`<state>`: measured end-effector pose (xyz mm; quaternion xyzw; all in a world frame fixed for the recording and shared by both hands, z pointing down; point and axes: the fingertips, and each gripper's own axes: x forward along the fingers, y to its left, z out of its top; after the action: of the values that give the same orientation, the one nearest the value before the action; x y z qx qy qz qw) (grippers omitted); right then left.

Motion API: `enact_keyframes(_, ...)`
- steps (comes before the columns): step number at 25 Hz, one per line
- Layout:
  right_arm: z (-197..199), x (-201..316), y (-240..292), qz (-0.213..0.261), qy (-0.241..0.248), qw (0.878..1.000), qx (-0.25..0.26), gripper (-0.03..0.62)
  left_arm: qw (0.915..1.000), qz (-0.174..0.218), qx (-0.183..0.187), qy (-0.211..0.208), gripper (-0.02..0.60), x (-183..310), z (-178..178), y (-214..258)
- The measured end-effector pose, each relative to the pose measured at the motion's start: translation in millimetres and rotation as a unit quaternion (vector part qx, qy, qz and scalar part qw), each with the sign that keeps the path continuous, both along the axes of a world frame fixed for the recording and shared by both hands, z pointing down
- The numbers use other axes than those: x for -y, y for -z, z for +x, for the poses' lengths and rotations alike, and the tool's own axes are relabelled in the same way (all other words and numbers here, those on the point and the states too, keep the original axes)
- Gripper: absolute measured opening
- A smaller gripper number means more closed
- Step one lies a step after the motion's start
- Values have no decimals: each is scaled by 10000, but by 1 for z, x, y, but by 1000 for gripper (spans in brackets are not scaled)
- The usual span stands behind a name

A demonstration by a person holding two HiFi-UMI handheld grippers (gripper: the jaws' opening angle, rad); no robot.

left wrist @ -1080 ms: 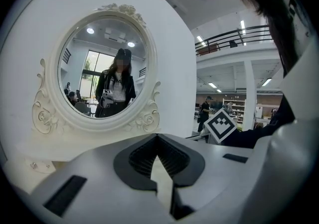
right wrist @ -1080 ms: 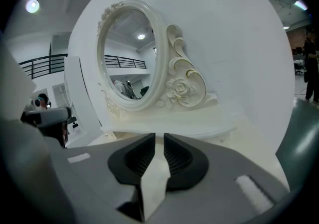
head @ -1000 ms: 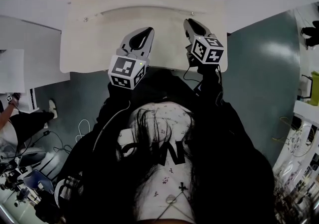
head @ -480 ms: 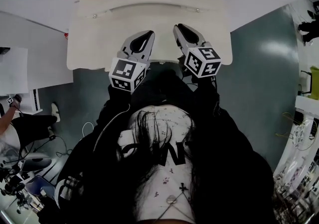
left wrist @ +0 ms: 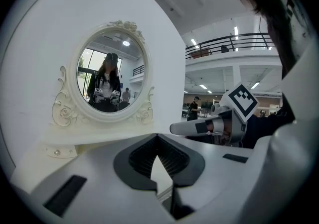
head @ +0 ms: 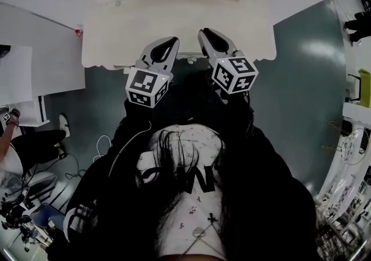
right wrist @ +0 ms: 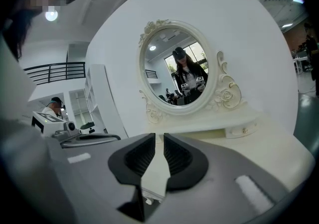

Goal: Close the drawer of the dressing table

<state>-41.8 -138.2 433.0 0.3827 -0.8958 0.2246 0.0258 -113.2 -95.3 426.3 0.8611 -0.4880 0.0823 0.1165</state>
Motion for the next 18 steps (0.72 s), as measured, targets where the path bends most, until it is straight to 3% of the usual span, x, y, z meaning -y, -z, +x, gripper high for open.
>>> enact_keyframes(8, -17, -34, -4, -65, 102, 9998, -181, 61, 9998, -82, -154, -27, 0, -21, -8, -10)
enact_keyframes(18, 12, -52, 7, -60, 195, 9997, -146, 61, 9999, 19, -99, 52, 0, -30, 22, 7)
